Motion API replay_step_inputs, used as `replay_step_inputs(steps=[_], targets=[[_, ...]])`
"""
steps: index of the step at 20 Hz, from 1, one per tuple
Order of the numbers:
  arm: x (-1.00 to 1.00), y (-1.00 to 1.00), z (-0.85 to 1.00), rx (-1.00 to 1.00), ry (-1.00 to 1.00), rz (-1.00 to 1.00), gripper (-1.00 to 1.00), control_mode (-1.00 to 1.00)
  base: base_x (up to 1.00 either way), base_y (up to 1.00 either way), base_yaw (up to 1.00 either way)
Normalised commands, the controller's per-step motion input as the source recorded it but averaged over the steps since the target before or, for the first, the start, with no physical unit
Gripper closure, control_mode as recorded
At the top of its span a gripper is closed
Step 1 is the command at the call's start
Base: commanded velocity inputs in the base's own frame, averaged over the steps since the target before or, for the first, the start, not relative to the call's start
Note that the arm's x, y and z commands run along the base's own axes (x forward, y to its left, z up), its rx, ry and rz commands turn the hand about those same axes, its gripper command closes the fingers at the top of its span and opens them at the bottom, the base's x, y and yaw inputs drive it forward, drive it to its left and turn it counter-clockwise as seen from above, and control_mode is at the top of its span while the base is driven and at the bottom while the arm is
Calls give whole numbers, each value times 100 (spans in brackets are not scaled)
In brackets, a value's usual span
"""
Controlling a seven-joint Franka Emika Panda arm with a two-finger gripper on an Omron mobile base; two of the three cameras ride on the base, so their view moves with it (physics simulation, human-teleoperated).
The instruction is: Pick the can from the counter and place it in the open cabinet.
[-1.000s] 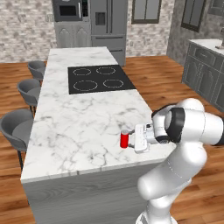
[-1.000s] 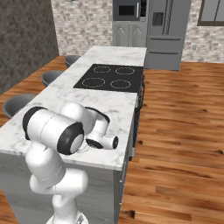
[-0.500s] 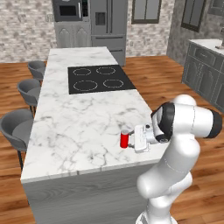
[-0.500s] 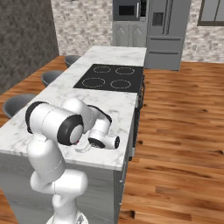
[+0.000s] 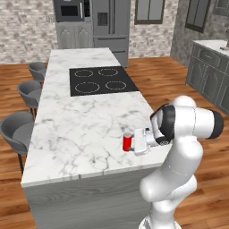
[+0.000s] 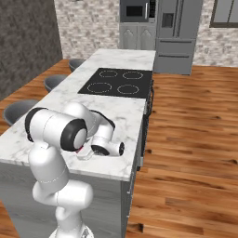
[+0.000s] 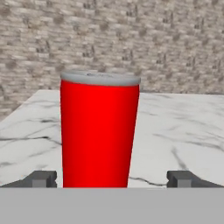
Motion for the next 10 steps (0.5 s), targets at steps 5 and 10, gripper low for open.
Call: replay_step_inputs(steps=[5,10], targets=[[1,23,-2,0,5,0,-100,-100,0,0,0],[1,20,-4,0,4,0,-100,-100,0,0,0]])
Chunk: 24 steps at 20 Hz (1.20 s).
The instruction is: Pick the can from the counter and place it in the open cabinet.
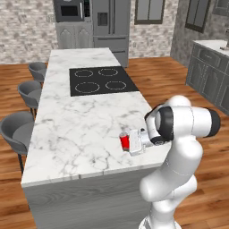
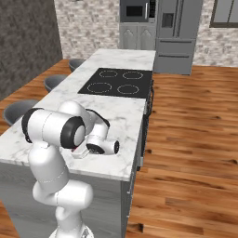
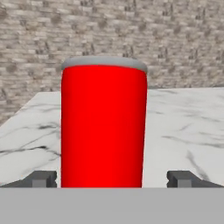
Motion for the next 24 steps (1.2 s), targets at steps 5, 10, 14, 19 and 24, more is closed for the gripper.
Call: replay_step_inputs(steps=[5,10,14,19,24], targets=[[1,19,-6,0,3,0,-100,-100,0,0,0],[0,18,-5,0,3,0,-100,-100,0,0,0],[3,7,-1,0,1,0,-100,-100,0,0,0],[2,0,0,0,0,0,100,-100,0,0,0],[0,0,0,0,0,0,100,-100,0,0,0]])
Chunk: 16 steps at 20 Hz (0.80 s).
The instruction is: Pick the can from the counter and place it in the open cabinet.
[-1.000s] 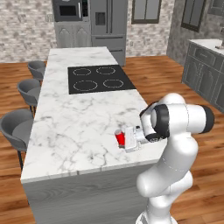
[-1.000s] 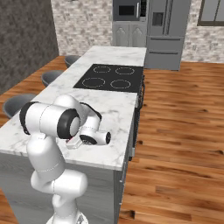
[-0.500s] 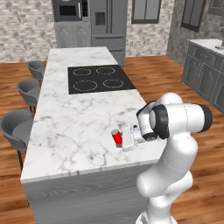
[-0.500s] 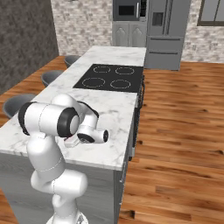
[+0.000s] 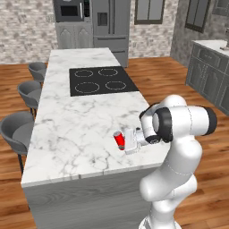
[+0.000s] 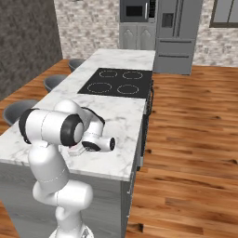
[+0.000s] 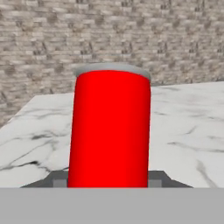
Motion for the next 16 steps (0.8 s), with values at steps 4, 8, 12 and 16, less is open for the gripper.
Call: replay_step_inputs(steps=[4,8,12,16], targets=[[0,0,0,0,0,0,100,-100,0,0,0],[-17,0,8,0,-6,0,100,-100,0,0,0],[-42,0,41,0,-14,0,100,-100,0,0,0],[-51,-4,69,0,-13,0,100,-100,0,0,0]])
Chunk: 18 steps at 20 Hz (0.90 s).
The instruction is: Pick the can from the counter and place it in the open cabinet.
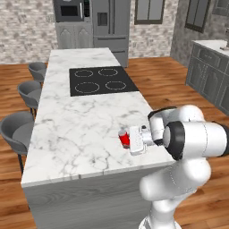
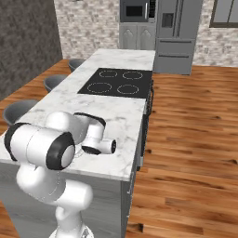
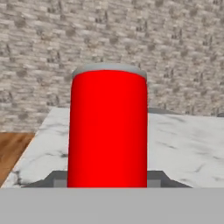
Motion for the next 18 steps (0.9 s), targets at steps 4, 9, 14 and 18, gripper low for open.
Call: replay_step_inputs(steps=[4,9,14,18], targets=[[-54,-4,81,0,-14,0,100,-100,0,0,0],[-53,-5,85,0,-14,0,100,-100,0,0,0],[-47,-19,74,0,-11,0,100,-100,0,0,0],[-45,-16,72,1,-7,0,100,-100,0,0,0]])
